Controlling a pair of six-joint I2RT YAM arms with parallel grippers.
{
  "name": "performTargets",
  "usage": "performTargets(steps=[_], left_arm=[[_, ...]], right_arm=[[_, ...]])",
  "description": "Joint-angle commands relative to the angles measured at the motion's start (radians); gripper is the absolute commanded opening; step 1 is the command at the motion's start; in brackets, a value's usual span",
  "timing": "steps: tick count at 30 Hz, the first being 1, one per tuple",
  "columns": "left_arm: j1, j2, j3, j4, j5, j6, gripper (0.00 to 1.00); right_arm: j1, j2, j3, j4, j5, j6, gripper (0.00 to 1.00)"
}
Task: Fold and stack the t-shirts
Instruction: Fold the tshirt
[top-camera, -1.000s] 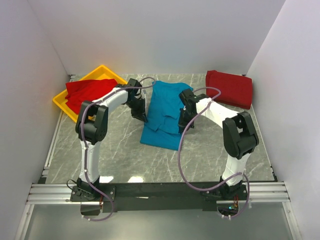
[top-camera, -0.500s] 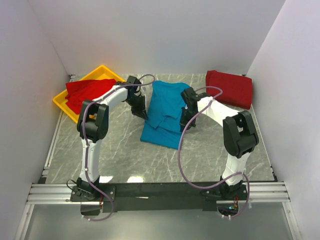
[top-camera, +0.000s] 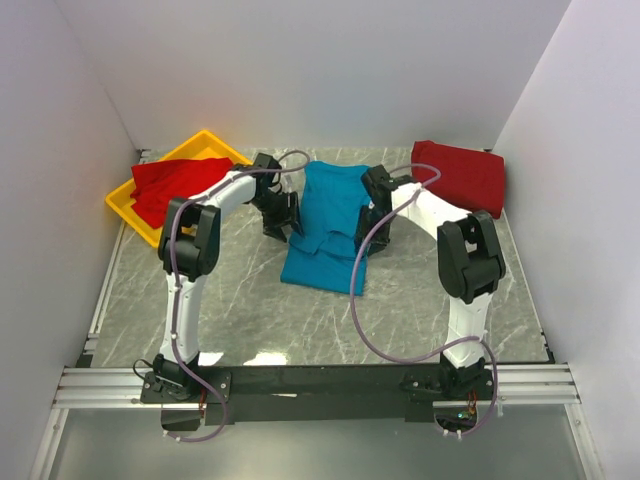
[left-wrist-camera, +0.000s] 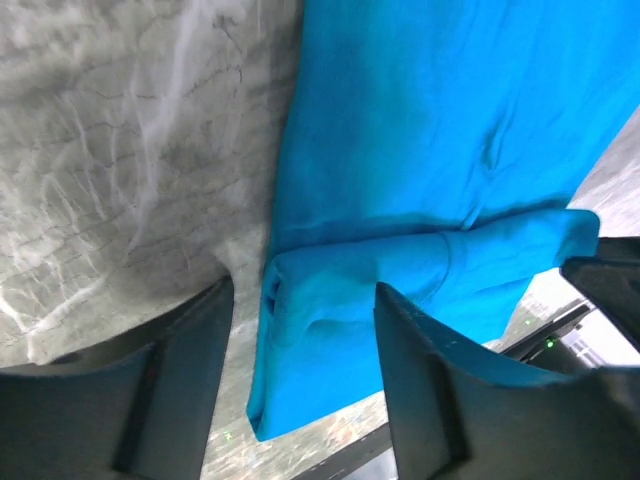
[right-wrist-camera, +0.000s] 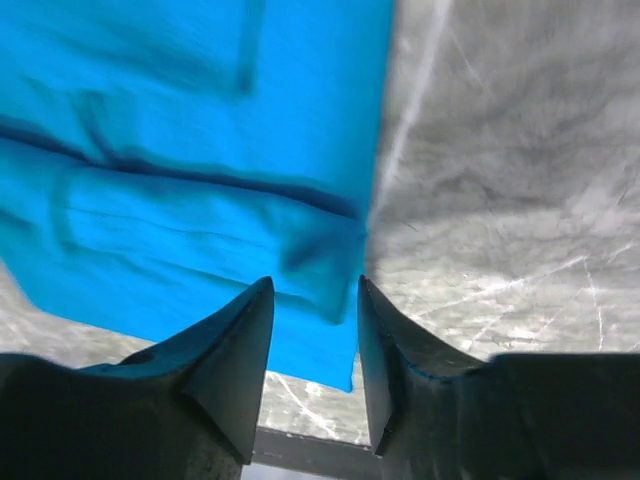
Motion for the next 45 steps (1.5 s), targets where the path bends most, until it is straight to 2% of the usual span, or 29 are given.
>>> performTargets(steps=[1,8,11,17,20,29,36,40,45], left_arm=[[0.009,-0.091,0.026,0.036,-0.021,0.006,0.66],[0.009,-0.278,-0.173,0.151,-0.031,-0.004,0.68],[0.009,-0.387,-0.33,0.21,-0.014,0.001,0.68],[0.008,-0.5,-0.523,0.329,0.055,0.002,0.68],[0.005,-0.519,-0.572,0.381,0.083,-0.028,0.68],[-0.037,-0.495,-0.646,0.507,0.118,-0.128,0.67],[-0.054,-0.435,-0.608,0.442,0.101,-0.111,0.66],[-0.069,-0.447,-0.605,0.461,0.119,-0.102,0.66],[-0.078,-0.378,-0.592,0.447,0.149,-0.09,0.66]], right_arm=[[-0.007,-0.027,0.109,-0.019,0.016,-0.035,0.48],[0.035,-0.096,0.113,-0.011,0.031,-0.027,0.52],[0.089,-0.103,0.078,0.021,-0.015,-0.011,0.52],[0.178,-0.018,0.073,0.09,-0.105,0.037,0.52],[0.207,0.038,0.106,0.105,-0.127,0.06,0.52],[0.221,0.123,0.133,0.111,-0.085,0.074,0.52],[0.221,0.149,0.145,0.115,-0.044,0.08,0.52],[0.218,0.151,0.146,0.108,-0.018,0.078,0.52],[0.206,0.149,0.148,0.113,-0.004,0.086,0.52]])
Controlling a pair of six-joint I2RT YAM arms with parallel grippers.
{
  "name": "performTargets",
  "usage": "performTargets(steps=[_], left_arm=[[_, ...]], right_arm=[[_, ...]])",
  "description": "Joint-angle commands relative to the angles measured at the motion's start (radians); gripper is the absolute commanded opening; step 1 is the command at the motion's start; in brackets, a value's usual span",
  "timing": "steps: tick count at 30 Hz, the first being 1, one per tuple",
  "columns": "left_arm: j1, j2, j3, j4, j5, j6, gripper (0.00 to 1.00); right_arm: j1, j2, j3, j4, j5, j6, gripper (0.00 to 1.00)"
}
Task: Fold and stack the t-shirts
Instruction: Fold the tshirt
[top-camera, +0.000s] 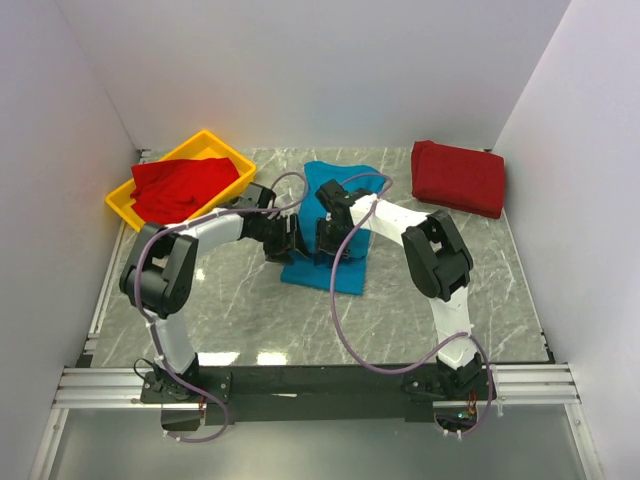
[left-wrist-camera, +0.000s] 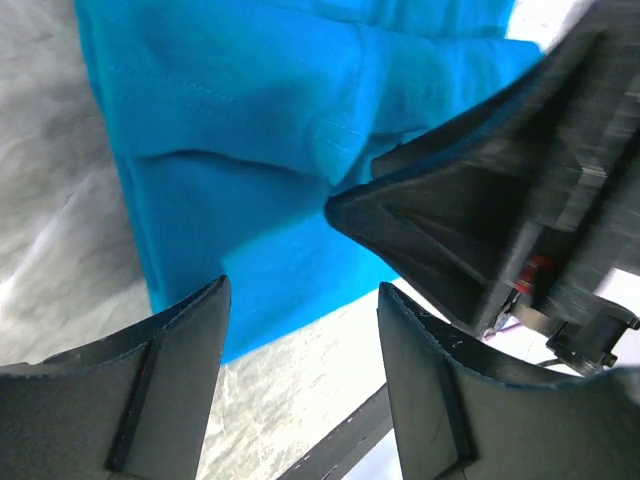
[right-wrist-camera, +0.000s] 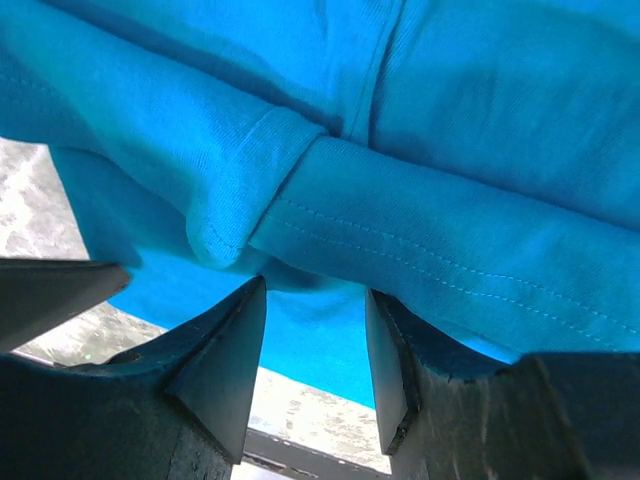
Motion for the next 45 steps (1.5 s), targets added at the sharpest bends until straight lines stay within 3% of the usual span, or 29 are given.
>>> performTargets(steps=[1,10,32,39,45], left_arm=[[-0.008,0.058,0.033,-0.001,0.043,0.02,0.66],[-0.008,0.132,0.058,-0.08,0.028,0.079,0.65],[-0.008,0.106,0.075,-0.123,-0.012,0.129,0.66],[-0.008,0.086,0.105,-0.129,-0.012,0.117,0.66],[-0.007,0.08,0.269,-0.164,-0.03,0.083,0.67]], right_arm=[[-0.021,0.007,0.046,0.013,0.051,0.009,0.52],[-0.054,0.054,0.115,0.003,0.07,0.009,0.52],[-0.151,0.11,0.326,-0.026,0.152,0.039,0.52],[-0.191,0.004,0.24,0.007,0.166,0.029,0.52],[-0.197,-0.154,0.042,0.028,0.182,-0.007,0.52]])
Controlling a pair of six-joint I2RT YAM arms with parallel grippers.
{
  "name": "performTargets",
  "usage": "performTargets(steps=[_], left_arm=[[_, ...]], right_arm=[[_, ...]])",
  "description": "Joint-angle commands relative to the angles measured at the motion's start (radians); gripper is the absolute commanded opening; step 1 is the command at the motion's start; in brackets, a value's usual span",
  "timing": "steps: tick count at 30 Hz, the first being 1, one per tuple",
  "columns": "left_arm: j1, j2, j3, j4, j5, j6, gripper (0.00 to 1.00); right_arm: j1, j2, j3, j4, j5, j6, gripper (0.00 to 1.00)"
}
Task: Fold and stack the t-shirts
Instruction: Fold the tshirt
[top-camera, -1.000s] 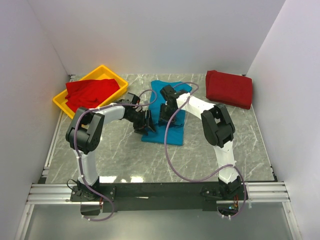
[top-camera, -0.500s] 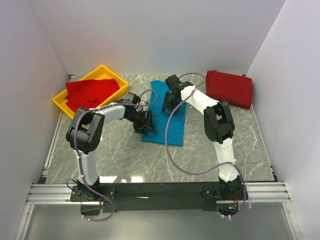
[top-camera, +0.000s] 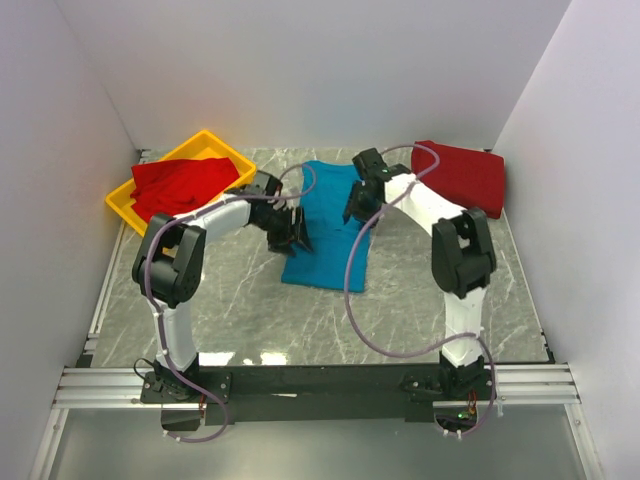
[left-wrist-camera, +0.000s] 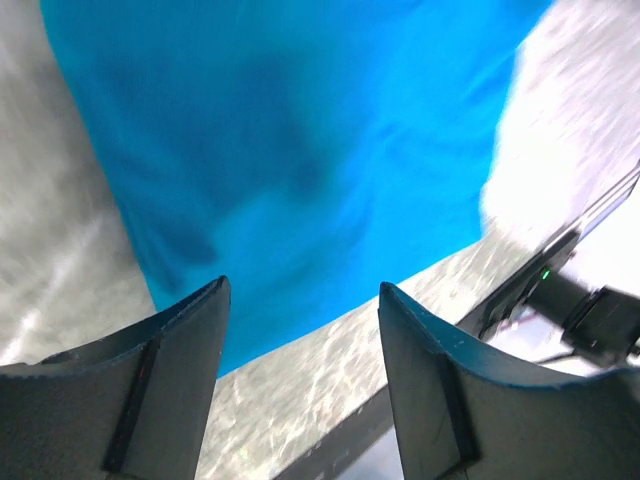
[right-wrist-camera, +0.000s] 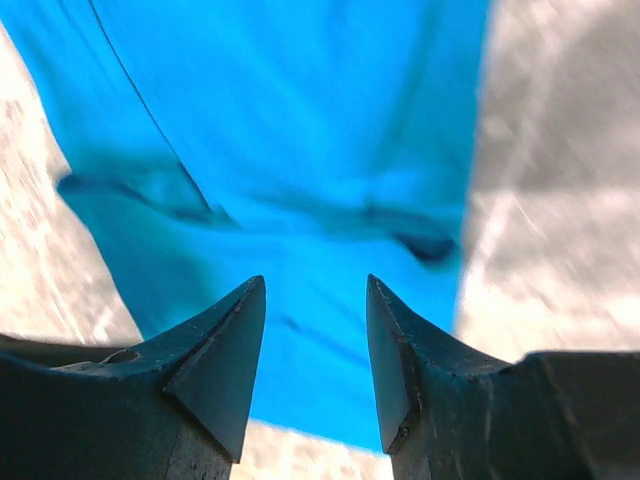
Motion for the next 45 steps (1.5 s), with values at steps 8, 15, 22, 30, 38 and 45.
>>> performTargets(steps=[8,15,22,30,38,45], left_arm=[[0.026,-0.051,0.171,-0.043,-0.078,-0.003,0.67],[0.07,-0.106,0.002,0.016,-0.098,-0.013,0.67],[0.087,-0.139,-0.075,0.027,-0.117,-0.007,0.65],[0.099,-0.151,-0.115,0.037,-0.117,-0.003,0.65],[0.102,-0.154,-0.13,0.031,-0.121,0.015,0.65],[0.105,-0.174,-0.144,0.023,-0.114,0.036,0.65]], right_arm=[[0.004,-0.346,-0.405,0.096,-0.027,-0.03,0.52],[0.034,-0.475,-0.657,0.191,-0.124,0.042,0.51],[0.094,-0.457,-0.7,0.224,-0.153,0.087,0.49],[0.108,-0.431,-0.703,0.168,-0.116,0.101,0.46],[0.106,-0.428,-0.708,0.145,-0.101,0.108,0.45],[0.108,-0.426,-0.732,0.144,-0.094,0.112,0.45]])
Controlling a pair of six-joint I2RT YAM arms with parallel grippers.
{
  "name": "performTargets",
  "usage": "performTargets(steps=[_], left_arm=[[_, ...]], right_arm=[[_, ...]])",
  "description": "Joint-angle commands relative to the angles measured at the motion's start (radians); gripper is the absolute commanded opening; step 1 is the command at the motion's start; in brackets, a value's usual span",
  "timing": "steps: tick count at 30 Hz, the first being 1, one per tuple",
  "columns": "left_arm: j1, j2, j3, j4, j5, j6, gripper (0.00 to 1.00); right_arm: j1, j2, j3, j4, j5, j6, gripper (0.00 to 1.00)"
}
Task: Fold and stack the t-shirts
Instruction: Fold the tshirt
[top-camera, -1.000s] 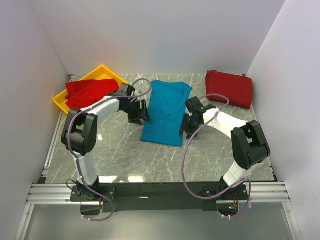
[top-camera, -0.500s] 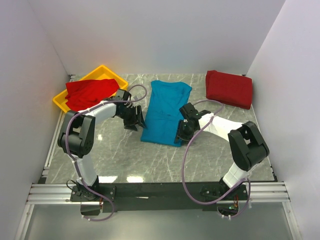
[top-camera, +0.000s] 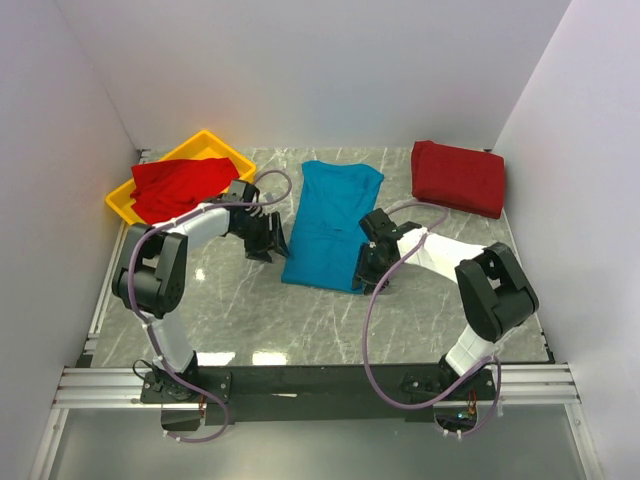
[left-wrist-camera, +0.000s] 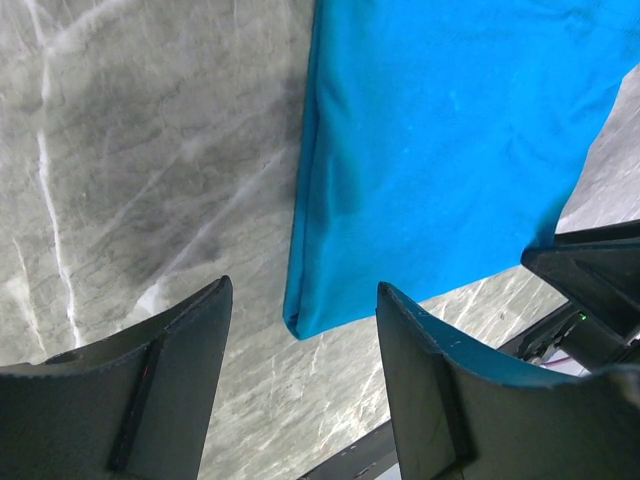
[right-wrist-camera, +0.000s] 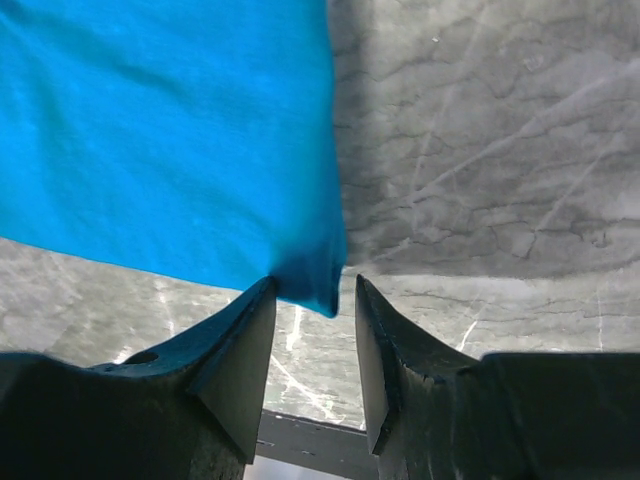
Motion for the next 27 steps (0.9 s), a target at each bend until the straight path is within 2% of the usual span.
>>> performTargets(steps=[1,10,16,19,27], left_arm=[[0.003,-0.06,-0.017,0.005,0.003,0.031,0.65],[0.004,-0.086,-0.041,-0.003,-0.017,0.038,0.65],[0.001,-0.097,-0.064,-0.011,-0.034,0.038,0.63],[-0.008,-0.103,-0.086,-0.011,-0.046,0.039,0.61],[-0.037,-0.106,-0.126,0.005,-0.048,0.021,0.59]], right_arm=[[0.003,0.001,-0.011,-0.007,0.02,0.014,0.45],[0.004,0.048,0.003,-0.003,0.013,0.002,0.35],[0.004,0.067,-0.007,0.008,-0.001,-0.001,0.19],[0.003,0.071,-0.003,0.008,-0.003,-0.001,0.14],[0.003,0.071,-0.003,0.008,-0.003,-0.003,0.1]])
